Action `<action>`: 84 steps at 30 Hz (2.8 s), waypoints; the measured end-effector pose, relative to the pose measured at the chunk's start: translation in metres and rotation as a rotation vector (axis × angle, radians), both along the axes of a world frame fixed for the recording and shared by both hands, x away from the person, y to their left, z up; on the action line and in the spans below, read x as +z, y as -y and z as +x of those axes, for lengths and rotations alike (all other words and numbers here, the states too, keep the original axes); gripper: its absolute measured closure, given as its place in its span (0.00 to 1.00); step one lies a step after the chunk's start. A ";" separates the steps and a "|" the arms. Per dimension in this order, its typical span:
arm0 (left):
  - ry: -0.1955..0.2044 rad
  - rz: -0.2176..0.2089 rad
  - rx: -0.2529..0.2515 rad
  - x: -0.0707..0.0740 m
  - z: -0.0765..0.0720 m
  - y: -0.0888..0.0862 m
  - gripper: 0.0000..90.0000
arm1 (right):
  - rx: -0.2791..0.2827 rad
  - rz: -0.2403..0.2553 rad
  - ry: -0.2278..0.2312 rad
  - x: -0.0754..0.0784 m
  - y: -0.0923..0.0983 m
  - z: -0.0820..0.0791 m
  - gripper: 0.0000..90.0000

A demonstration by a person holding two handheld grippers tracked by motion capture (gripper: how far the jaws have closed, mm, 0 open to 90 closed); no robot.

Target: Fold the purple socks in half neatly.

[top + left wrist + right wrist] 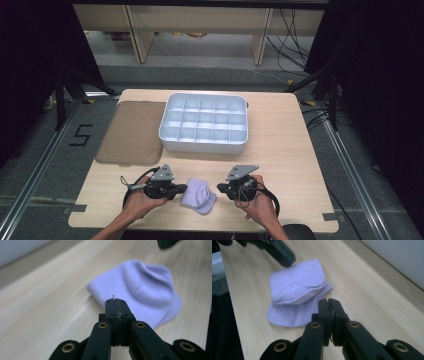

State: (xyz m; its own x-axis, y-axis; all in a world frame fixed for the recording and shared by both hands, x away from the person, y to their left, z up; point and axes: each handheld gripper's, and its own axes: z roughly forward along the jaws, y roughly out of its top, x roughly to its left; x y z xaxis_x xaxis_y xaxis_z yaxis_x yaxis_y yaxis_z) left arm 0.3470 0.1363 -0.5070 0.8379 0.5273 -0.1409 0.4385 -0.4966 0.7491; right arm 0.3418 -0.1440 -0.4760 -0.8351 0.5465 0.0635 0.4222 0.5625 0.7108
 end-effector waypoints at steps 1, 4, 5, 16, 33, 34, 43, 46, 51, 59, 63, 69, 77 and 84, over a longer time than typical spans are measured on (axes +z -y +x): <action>-0.002 0.014 -0.005 -0.002 -0.002 0.002 0.99 | 0.010 -0.019 0.003 0.002 0.001 0.001 0.99; 0.010 0.031 -0.040 -0.002 -0.008 0.008 0.99 | 0.007 -0.019 0.012 0.002 -0.001 0.000 0.99; 0.017 0.054 -0.048 -0.002 -0.012 0.009 0.99 | 0.009 -0.014 0.006 0.002 -0.002 0.000 0.99; 0.048 0.050 -0.078 0.003 -0.026 0.024 0.99 | 0.062 0.040 0.040 0.020 -0.022 -0.004 0.99; 0.055 0.089 -0.096 -0.001 -0.027 0.028 0.99 | 0.023 -0.087 0.044 0.002 -0.023 0.004 1.00; 0.060 0.088 -0.110 -0.001 -0.027 0.028 0.99 | 0.030 -0.057 0.054 0.006 -0.026 0.003 1.00; 0.037 0.059 -0.089 -0.003 -0.028 0.029 0.99 | 0.092 -0.151 0.024 -0.007 -0.043 0.006 1.00; 0.040 0.064 -0.083 -0.003 -0.029 0.029 0.99 | 0.038 -0.148 -0.017 -0.016 -0.030 0.006 1.00; 0.062 0.074 -0.108 -0.001 -0.028 0.028 0.99 | 0.044 -0.140 -0.018 -0.017 -0.028 0.005 1.00; 0.085 0.002 -0.012 0.015 0.007 0.026 0.99 | 0.043 -0.136 -0.019 -0.018 -0.029 0.004 1.00; 0.069 0.071 -0.026 0.005 0.018 0.030 0.99 | 0.035 -0.134 -0.023 -0.018 -0.028 0.003 1.00; 0.055 0.078 -0.011 -0.001 0.021 0.028 0.99 | 0.047 -0.149 -0.023 -0.017 -0.028 0.004 1.00; 0.054 0.047 0.002 0.005 0.019 0.023 0.96 | 0.032 -0.145 -0.042 -0.017 -0.028 0.002 0.99; 0.018 -0.011 0.024 0.015 0.004 0.009 0.81 | 0.066 -0.125 -0.001 -0.010 -0.027 -0.002 0.98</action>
State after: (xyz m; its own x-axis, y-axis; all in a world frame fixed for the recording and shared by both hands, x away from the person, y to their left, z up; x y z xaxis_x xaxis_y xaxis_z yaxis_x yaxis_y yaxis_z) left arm 0.3508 0.1275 -0.4924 0.8272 0.5462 -0.1319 0.4369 -0.4775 0.7623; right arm 0.3402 -0.1167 -0.4864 -0.8696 0.4938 -0.0009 0.3818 0.6735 0.6329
